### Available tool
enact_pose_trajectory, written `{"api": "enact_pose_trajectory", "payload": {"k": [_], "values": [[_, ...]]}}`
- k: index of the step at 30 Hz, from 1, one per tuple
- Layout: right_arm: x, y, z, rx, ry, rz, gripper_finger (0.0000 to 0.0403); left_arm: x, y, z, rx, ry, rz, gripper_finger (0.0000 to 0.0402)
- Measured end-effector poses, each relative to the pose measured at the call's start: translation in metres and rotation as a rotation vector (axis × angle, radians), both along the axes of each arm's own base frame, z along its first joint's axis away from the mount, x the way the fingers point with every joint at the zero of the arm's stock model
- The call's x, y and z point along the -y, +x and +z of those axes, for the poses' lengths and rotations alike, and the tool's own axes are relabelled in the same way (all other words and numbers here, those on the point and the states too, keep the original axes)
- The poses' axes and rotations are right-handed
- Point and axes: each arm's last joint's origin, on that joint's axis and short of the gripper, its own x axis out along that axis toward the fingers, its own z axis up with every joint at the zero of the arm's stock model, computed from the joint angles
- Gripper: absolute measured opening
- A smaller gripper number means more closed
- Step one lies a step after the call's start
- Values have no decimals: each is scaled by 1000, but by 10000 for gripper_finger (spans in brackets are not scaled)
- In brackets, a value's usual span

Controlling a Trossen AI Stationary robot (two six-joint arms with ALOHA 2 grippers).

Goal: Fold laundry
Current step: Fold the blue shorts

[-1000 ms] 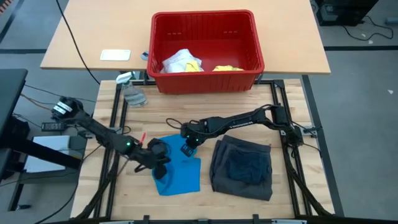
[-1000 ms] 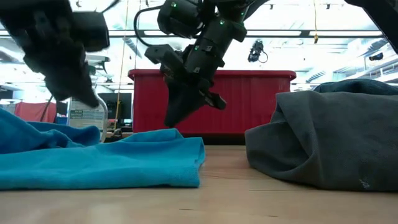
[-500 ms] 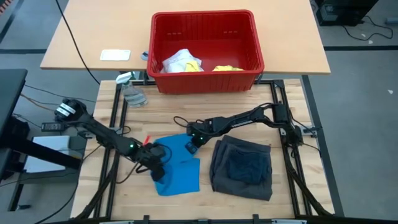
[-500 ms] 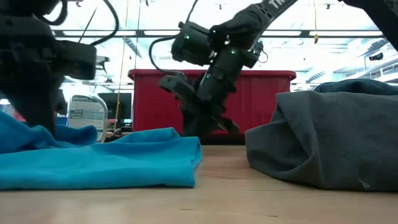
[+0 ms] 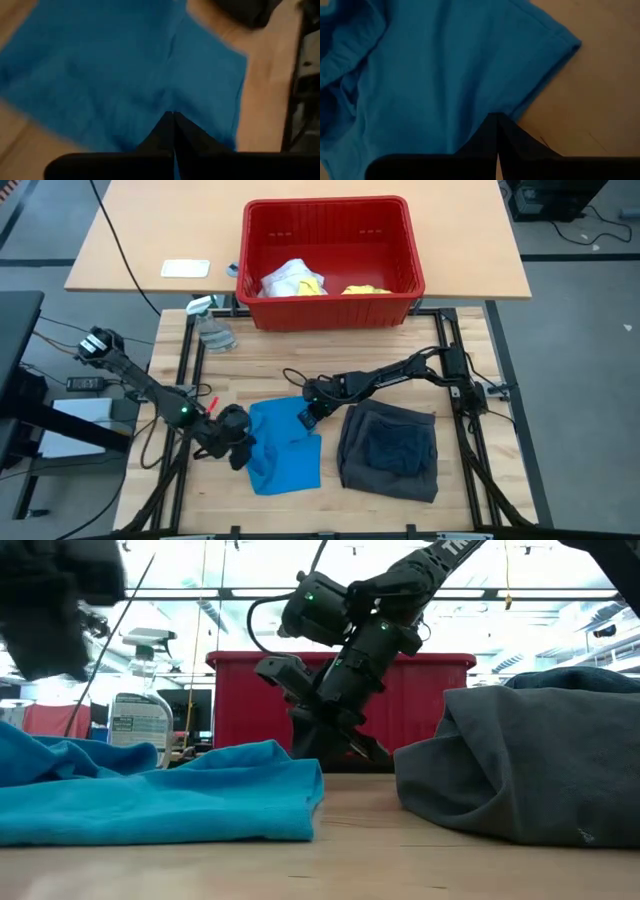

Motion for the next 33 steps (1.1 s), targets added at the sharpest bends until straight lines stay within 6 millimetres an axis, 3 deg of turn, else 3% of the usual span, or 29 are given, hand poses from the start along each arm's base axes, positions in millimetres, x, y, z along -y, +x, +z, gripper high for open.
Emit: {"api": "enact_pose_trajectory", "payload": {"k": [7,12,17,22,28,33], "values": [[-9,-5,20,25,-125,-61,9,-7,32,-7,97,47,24,4],[-13,-4,48,129,-168,-109,8,-6,44,-31,-1,75,17,4],[-14,2,33,142,-152,-72,7,-1,49,-56,-135,43,-19,4],[-19,5,11,103,-101,-28,7,-1,47,-64,-214,-12,15,4],[-26,3,9,70,-134,-40,7,-3,18,-51,-357,-69,140,4],[-26,-2,8,17,-139,-36,6,4,-5,-7,-258,-79,86,4]]}}
